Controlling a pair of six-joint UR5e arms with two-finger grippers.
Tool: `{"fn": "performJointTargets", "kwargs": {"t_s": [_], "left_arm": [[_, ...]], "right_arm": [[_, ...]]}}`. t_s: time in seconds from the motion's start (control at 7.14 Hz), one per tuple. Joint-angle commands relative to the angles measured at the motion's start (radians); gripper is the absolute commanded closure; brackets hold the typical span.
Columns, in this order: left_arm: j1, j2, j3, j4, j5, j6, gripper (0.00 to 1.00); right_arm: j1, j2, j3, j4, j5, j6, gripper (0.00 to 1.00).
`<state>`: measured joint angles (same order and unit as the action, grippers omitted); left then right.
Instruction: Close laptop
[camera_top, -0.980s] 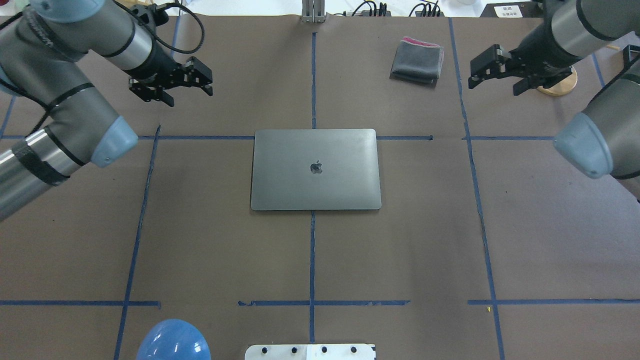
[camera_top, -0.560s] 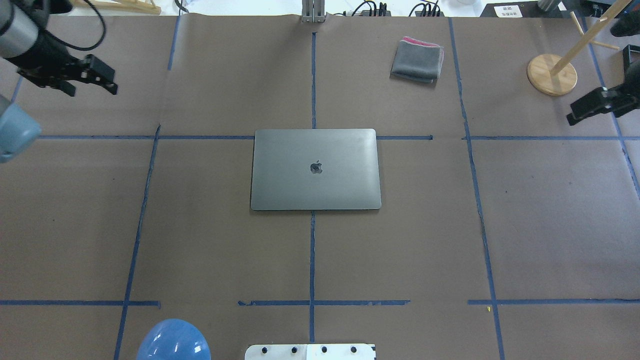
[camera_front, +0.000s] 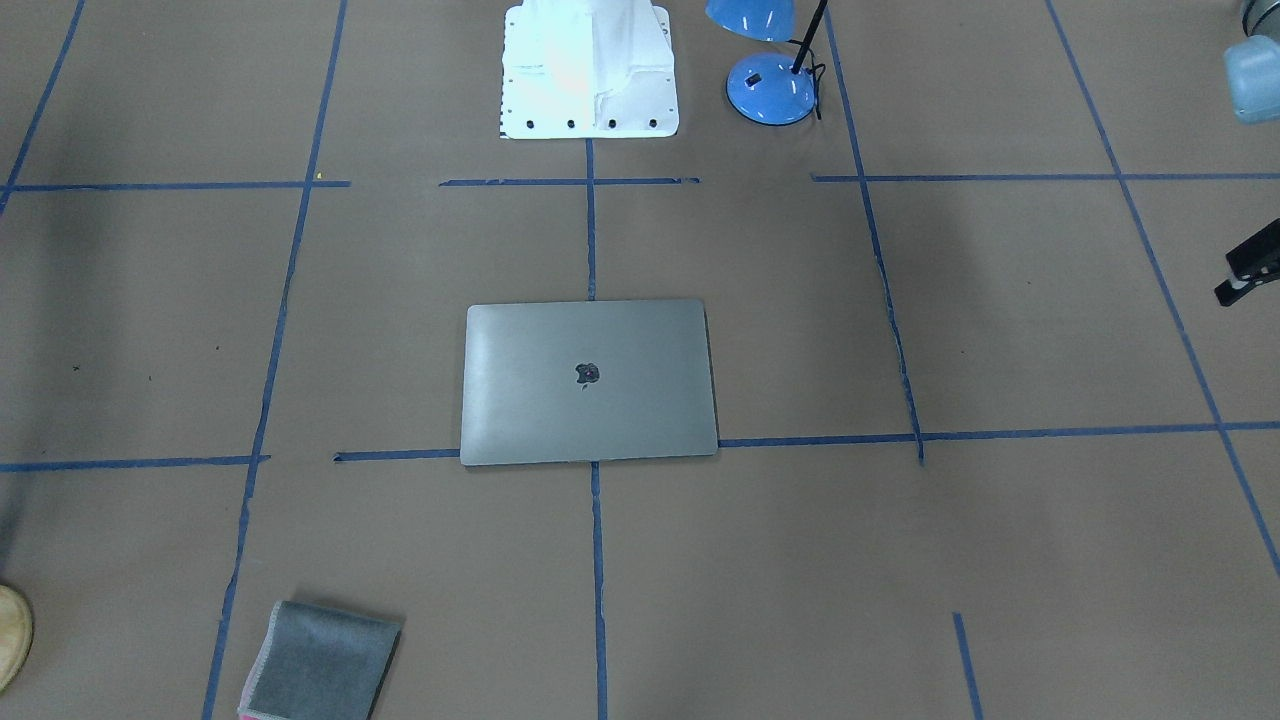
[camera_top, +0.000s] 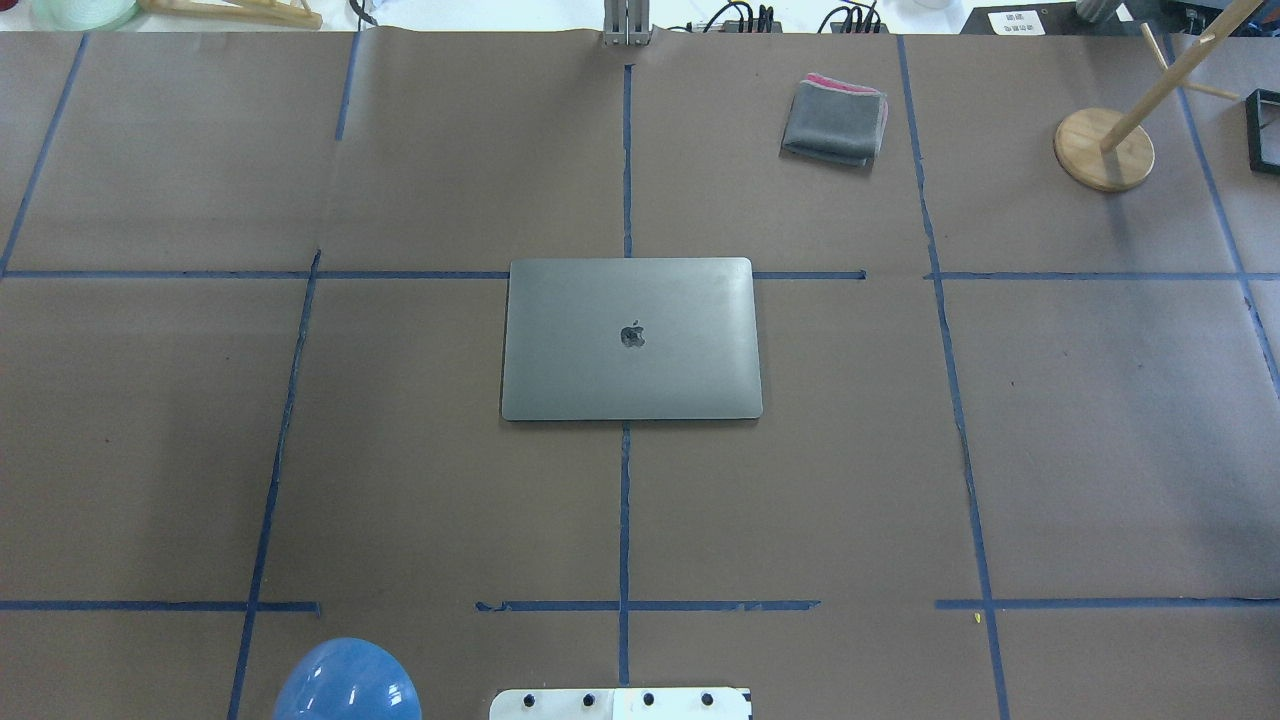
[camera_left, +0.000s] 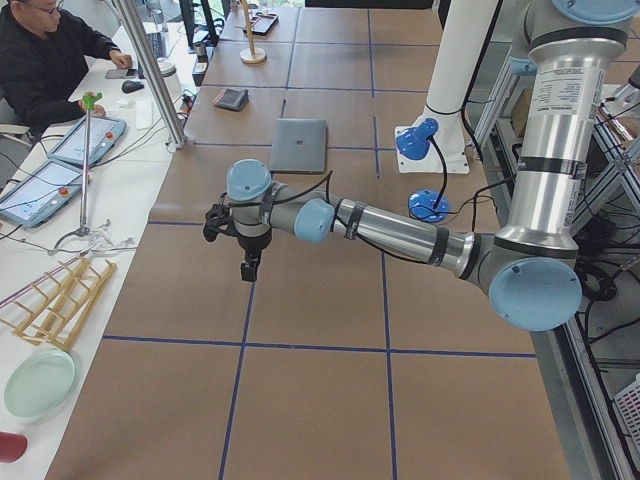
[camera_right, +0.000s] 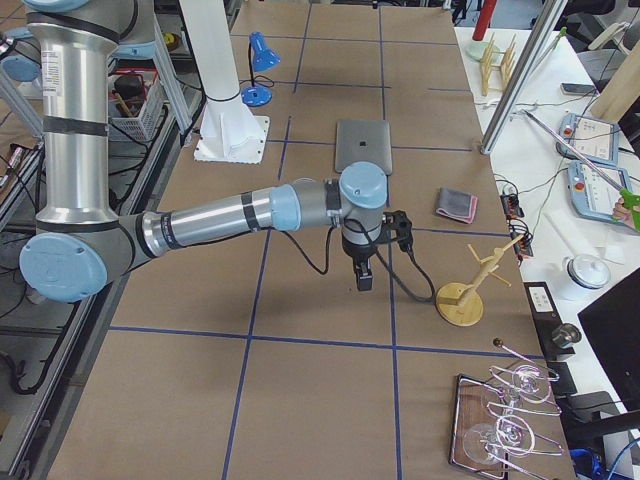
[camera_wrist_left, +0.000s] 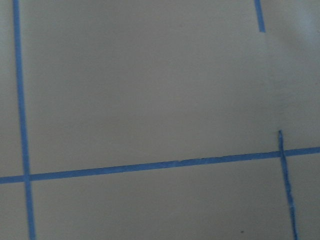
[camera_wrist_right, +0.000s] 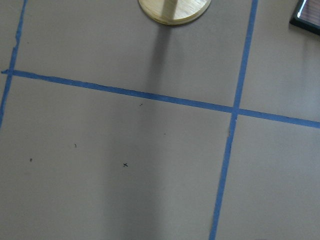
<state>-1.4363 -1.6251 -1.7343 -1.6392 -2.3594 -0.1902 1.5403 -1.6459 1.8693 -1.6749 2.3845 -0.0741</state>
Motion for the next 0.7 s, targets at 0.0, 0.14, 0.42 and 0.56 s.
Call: {"fn": "performJointTargets", "kwargs": {"t_s": [0.0,0.14,0.42,0.56], "left_arm": [[-0.073,0.066,0.016,0.071,-0.004,0.095,0.00],[-0.075,0.082,0.022,0.071,-0.001,0.095,0.00],[-0.075,0.085,0.045,0.071,-0.003,0.095,0.00],[-0.075,0.085,0.062,0.068,-0.003,0.095,0.00]], "right_arm": [[0.038,-0.059,-0.033,0.003,-0.014,-0.076,0.00],[0.038,-0.061,-0.045,-0.002,-0.036,-0.066,0.00],[0.050,-0.077,-0.099,-0.005,-0.030,-0.061,0.00],[0.055,-0.078,-0.126,-0.002,-0.028,-0.062,0.00]]}}
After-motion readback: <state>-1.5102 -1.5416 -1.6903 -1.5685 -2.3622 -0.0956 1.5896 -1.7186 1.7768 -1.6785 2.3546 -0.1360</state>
